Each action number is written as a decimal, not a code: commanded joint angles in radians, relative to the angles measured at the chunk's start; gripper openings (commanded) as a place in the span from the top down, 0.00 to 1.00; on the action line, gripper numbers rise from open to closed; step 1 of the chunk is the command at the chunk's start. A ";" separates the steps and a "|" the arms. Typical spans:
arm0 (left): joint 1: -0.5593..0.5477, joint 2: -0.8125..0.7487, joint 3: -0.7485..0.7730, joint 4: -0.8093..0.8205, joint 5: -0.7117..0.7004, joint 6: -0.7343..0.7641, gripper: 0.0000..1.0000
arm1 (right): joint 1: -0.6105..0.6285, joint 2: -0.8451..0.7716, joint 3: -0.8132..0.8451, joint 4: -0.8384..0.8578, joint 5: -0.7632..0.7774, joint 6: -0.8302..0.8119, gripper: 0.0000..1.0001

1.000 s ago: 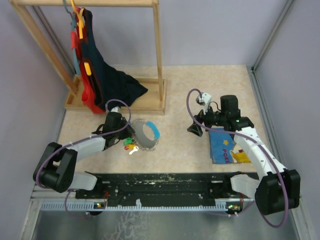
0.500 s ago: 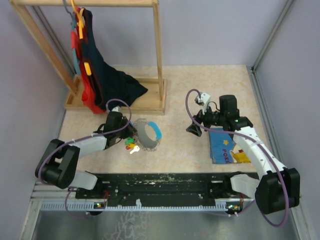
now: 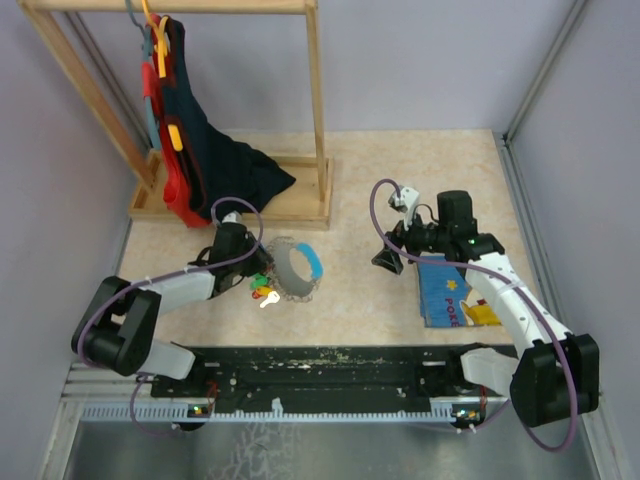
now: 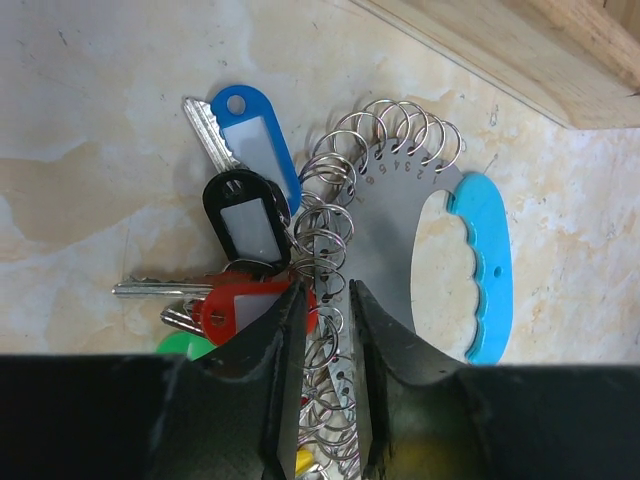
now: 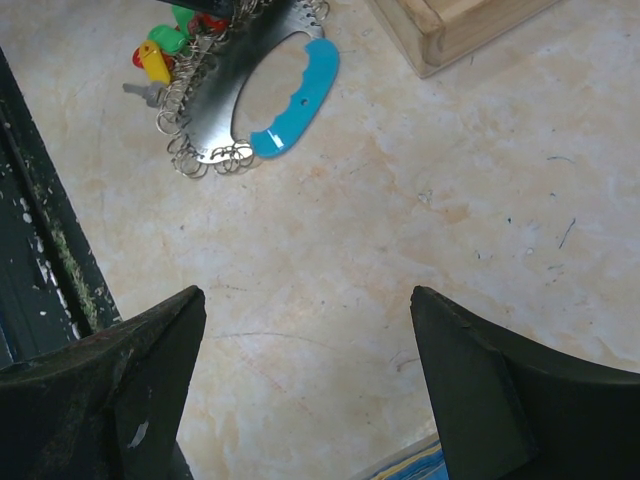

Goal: Remove the keys from the keyring

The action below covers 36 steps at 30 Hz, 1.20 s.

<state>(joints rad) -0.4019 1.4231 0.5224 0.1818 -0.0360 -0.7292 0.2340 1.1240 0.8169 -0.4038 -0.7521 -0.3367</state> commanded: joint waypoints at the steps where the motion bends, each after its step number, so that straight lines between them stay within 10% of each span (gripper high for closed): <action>1: -0.012 0.009 0.026 -0.066 -0.092 0.020 0.69 | 0.017 -0.002 -0.002 0.045 -0.024 -0.001 0.16; 21: -0.014 0.024 0.111 -0.056 -0.037 0.349 0.59 | 0.018 -0.003 -0.002 0.048 -0.024 -0.003 0.16; 36: -0.015 0.088 0.189 -0.183 -0.211 0.147 0.70 | 0.018 -0.004 -0.004 0.047 -0.023 -0.004 0.16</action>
<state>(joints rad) -0.4129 1.4982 0.6823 0.0399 -0.1940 -0.5030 0.2340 1.1240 0.8112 -0.4000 -0.7536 -0.3370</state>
